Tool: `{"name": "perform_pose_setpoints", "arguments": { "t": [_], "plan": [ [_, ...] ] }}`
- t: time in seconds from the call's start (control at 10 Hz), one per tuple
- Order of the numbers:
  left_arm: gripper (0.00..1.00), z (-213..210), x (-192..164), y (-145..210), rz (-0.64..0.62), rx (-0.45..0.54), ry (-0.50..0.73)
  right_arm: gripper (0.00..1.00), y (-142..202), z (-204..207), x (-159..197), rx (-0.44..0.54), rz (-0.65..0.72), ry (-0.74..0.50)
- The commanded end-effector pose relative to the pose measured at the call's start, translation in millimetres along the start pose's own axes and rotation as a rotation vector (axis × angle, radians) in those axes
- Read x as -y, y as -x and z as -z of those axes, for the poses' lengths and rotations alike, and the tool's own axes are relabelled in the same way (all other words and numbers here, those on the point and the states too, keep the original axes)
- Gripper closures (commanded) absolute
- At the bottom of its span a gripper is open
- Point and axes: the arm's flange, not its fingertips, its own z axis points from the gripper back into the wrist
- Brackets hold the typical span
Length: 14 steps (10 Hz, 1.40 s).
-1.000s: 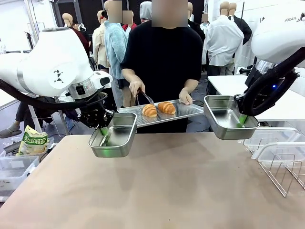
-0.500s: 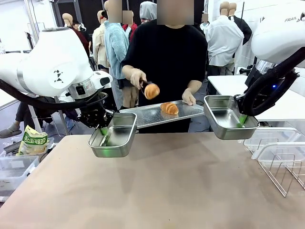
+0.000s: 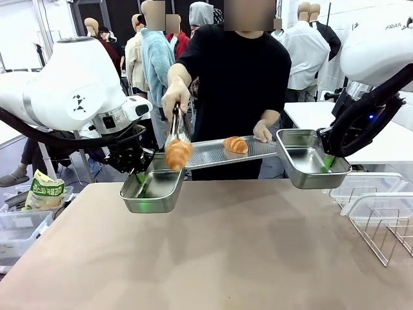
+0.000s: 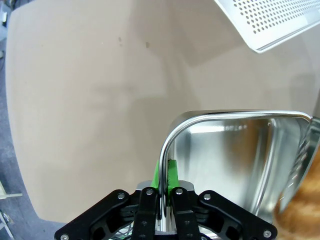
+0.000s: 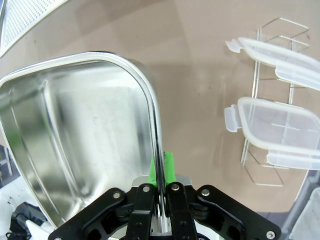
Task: Place the bread in airtight containers.
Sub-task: Once an object is inside an Airtight Container , place the container in the center of the table.
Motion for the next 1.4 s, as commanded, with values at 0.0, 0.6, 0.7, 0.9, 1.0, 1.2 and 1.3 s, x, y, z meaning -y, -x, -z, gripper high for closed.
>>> {"name": "perform_pose_setpoints", "arguments": {
  "t": [0.0, 0.6, 0.7, 0.9, 1.0, 1.2, 1.3],
  "plan": [
    [1.0, -3.9, 0.1, -2.5, -0.001, 0.002, 0.006, 1.0, 0.2, -1.2, 0.4, 0.004, 0.007, -0.004],
    [1.0, -3.9, 0.1, -2.5, -0.001, 0.002, 0.006, 1.0, 0.2, -1.2, 0.4, 0.004, 0.007, -0.004],
    [1.0, -3.9, 0.1, -2.5, -0.001, 0.002, 0.006, 1.0, 0.2, -1.2, 0.4, 0.004, 0.007, -0.004],
    [1.0, -3.9, 0.1, -2.5, -0.001, 0.002, 0.006, 1.0, 0.2, -1.2, 0.4, 0.004, 0.007, -0.004],
    [1.0, -3.9, 0.1, -2.5, -0.001, 0.002, 0.006, 1.0, 0.2, -1.2, 0.4, 0.004, 0.007, -0.004],
    [1.0, -3.9, 0.1, -2.5, -0.001, 0.002, 0.006, 1.0, 0.2, -1.2, 0.4, 0.004, 0.007, -0.004],
    [1.0, -3.9, 0.1, -2.5, -0.001, 0.002, 0.006, 1.0, 0.2, -1.2, 0.4, 0.004, 0.007, -0.004]
  ]
}}
